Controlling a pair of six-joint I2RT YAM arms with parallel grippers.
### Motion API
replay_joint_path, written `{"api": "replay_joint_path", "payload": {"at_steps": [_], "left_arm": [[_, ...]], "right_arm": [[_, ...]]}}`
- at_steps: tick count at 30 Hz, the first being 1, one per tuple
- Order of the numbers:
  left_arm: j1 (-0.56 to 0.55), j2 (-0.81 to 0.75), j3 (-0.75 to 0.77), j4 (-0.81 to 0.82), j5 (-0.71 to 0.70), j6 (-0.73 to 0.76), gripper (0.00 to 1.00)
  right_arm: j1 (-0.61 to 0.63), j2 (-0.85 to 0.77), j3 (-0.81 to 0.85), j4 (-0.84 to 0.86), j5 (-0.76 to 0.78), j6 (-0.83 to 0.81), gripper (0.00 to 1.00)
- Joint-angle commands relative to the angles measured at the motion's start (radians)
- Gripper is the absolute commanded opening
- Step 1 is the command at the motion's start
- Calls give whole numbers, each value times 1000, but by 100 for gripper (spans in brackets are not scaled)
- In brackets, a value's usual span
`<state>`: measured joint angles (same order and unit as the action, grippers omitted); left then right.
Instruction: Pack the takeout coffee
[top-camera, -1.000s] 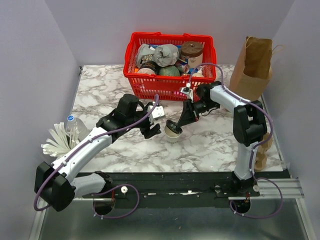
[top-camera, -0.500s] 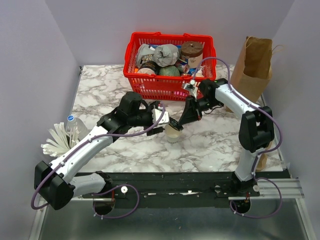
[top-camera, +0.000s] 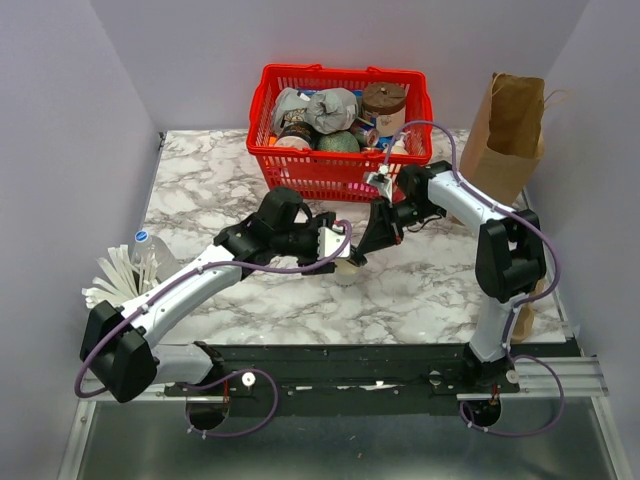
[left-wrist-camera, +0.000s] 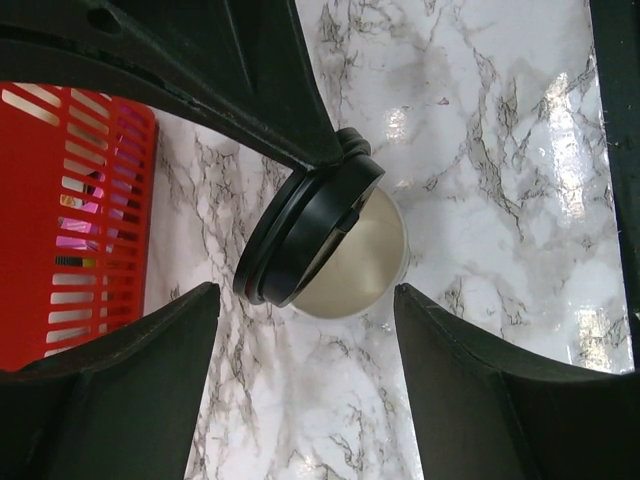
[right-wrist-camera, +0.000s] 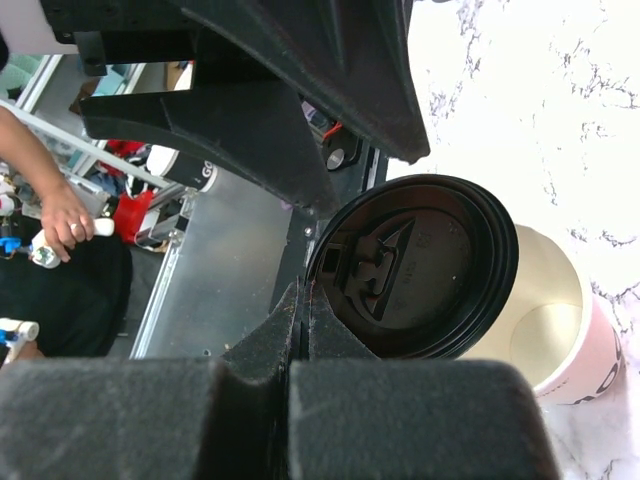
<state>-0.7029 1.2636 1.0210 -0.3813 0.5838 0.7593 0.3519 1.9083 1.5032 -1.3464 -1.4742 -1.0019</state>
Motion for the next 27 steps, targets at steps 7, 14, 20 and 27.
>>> {"api": "replay_joint_path", "payload": {"at_steps": [7,14,20,27], "left_arm": [[-12,-16,-21,104,-9,-75,78],[-21,-67,-22,87,-33,-115,79],[-29,-84,-7,97,-67,-84,78],[-30,-98,-19,117,-85,-23,77]], "right_arm": [[4,-5,25,-183,-176,-40,1],[13,-87,89,-64,-37,118,1],[21,-325,-133,698,181,803,1],[53,-242,2,480,202,643,1]]}}
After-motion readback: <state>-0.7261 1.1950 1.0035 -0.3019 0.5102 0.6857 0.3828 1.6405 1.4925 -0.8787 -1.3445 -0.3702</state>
